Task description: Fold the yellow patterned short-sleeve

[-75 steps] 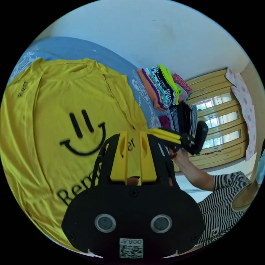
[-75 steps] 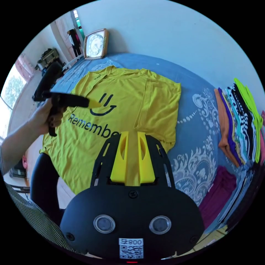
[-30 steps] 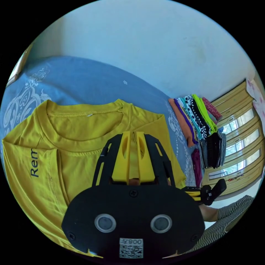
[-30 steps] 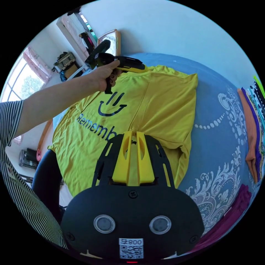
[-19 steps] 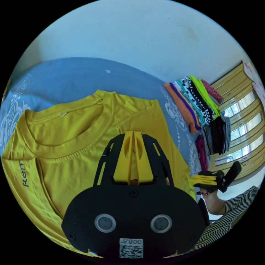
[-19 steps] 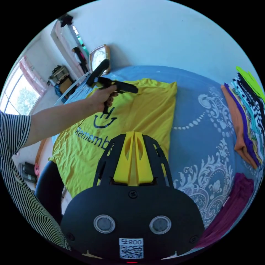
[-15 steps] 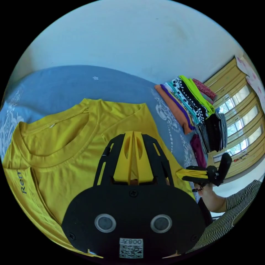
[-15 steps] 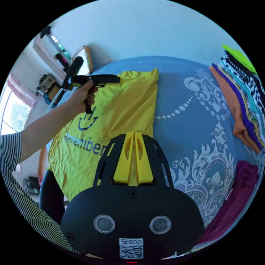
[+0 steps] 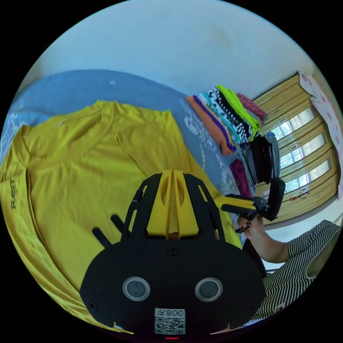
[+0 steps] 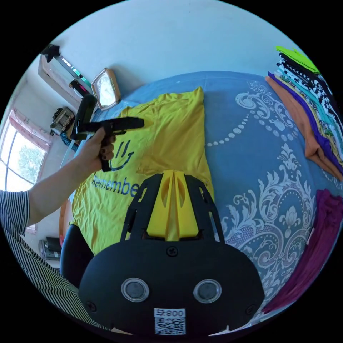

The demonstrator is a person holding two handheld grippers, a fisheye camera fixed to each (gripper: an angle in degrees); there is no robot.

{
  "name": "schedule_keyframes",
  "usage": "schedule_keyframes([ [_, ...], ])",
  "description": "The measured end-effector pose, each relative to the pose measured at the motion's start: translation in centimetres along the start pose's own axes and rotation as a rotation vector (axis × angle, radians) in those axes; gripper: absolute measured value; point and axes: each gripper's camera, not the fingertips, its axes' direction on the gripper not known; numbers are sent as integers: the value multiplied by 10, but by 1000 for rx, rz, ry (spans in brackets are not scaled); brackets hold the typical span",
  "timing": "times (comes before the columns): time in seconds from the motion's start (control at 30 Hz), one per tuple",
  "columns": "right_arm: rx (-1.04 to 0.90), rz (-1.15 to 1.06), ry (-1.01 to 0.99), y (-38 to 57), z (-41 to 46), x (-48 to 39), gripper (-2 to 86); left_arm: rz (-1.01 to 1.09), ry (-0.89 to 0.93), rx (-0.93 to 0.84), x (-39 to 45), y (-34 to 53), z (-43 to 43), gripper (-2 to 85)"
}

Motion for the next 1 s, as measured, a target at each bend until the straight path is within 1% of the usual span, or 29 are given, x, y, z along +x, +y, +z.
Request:
schedule_keyframes([
  [0.03,-12,-1,-7,3,1,-1,2,-20,-36,-68,-5,23,8,3],
  [0.07,-38,-3,2,9,4,-2,2,-37,-53,-93,-8,34,11,3],
  [0.1,-79,13,20,16,6,-2,2,-54,-49,-68,-12,57,8,3],
  [0.17,-78,25,-9,28,-4,-4,2,-125,8,2,-19,94,-4,3],
  [0.2,-73,21,-42,38,-14,-6,2,-142,73,36,-22,121,-10,3],
  [0.27,-80,1,-64,55,-28,-12,2,-158,76,29,-26,164,-18,4],
  [0.3,-103,-12,-62,69,-36,-16,2,-178,55,13,-30,196,-23,5],
  [0.4,-151,-9,-91,113,-60,-20,1,-252,85,-18,-47,284,-38,9],
  [0.43,-159,-3,-104,123,-65,-20,1,-287,62,-17,-53,322,-49,12],
  [0.47,-172,12,-120,144,-76,-18,1,-312,47,-14,-56,341,-54,13],
  [0.53,-182,48,-127,177,-95,-14,1,-417,49,28,-70,421,-79,25],
  [0.57,-185,82,-139,198,-108,-10,1,-445,49,46,-73,442,-86,28],
  [0.63,-170,129,-164,230,-129,-3,1,-537,12,110,-83,520,-110,40],
  [0.67,-163,157,-180,249,-142,1,1,-558,-1,122,-86,539,-115,44],
  [0.73,-157,194,-196,277,-158,8,1,-631,-34,155,-95,609,-129,56],
  [0.77,-159,217,-203,294,-167,11,1,-649,-38,164,-97,626,-131,59],
  [0.83,-160,239,-210,317,-179,14,1,-707,-31,200,-108,687,-135,69],
  [1.0,-192,285,-205,362,-201,14,1,-795,14,225,-137,782,-122,83],
])
